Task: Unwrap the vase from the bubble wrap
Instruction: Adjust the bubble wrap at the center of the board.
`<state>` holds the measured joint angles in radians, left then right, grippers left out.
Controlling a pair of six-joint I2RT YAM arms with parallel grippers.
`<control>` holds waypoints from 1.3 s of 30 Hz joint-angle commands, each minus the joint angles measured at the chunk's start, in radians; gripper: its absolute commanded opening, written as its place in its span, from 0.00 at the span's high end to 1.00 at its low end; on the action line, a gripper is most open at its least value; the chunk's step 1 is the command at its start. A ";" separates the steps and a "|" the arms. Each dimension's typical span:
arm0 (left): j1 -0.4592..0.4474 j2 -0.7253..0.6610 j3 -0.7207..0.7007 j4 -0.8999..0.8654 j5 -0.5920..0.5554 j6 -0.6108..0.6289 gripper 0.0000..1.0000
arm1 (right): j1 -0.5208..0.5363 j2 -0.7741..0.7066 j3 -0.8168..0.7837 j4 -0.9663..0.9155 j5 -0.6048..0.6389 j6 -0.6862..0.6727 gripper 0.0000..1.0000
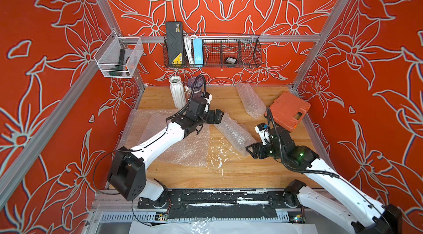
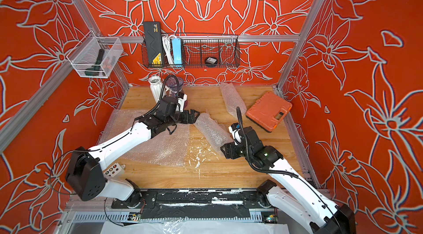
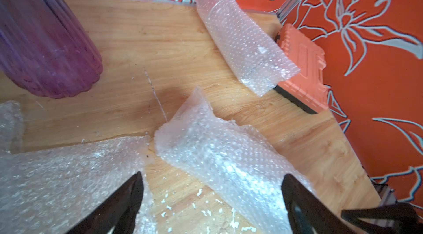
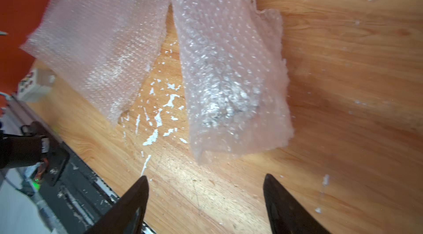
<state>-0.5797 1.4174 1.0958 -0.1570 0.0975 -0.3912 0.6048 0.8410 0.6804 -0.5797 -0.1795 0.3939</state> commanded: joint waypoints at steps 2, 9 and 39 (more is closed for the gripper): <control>-0.097 -0.036 -0.119 0.003 0.004 -0.120 0.12 | -0.041 0.075 0.128 -0.080 0.117 -0.109 0.17; -0.093 -0.080 -0.282 0.233 0.157 -0.254 0.13 | -0.229 0.316 0.254 0.011 -0.146 -0.199 0.17; -0.041 0.220 -0.215 0.264 0.253 -0.194 0.27 | -0.066 0.226 -0.097 0.254 -0.346 -0.039 0.28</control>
<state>-0.6231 1.6196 0.8585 0.1150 0.3382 -0.6197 0.5095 1.1099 0.5999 -0.3149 -0.5579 0.3065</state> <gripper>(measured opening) 0.737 0.724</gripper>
